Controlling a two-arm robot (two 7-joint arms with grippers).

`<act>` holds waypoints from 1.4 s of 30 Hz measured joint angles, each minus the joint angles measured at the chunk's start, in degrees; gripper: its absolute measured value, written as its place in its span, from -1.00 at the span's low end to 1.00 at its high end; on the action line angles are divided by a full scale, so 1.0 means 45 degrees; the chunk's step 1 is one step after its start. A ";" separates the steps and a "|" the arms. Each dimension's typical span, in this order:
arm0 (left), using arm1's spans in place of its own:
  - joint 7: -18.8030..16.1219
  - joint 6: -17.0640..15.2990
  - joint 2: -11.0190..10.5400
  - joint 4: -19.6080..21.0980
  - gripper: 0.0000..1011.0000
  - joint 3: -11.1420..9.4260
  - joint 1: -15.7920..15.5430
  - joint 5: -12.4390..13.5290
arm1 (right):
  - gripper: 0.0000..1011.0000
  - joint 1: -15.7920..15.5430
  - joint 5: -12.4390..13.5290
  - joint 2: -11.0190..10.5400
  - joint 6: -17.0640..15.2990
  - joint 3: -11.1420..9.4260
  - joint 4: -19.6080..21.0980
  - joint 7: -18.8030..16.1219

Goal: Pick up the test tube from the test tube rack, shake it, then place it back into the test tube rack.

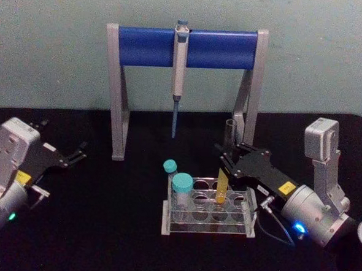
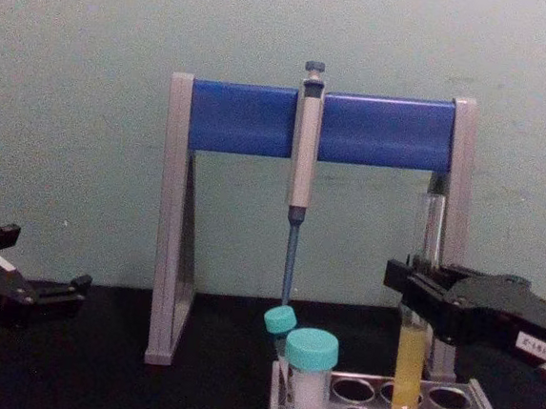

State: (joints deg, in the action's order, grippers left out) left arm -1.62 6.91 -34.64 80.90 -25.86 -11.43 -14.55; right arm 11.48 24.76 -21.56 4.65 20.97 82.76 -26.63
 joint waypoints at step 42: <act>0.0000 0.0001 0.0000 0.0000 1.00 0.0001 0.0000 0.0001 | -0.55 0.0088 -0.0118 0.0362 -0.0168 0.0107 -0.0773 0.0140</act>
State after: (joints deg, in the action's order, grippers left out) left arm -1.62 6.91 -34.65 80.90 -25.86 -11.43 -14.55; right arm 11.87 24.23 -19.93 3.90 21.45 79.28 -26.00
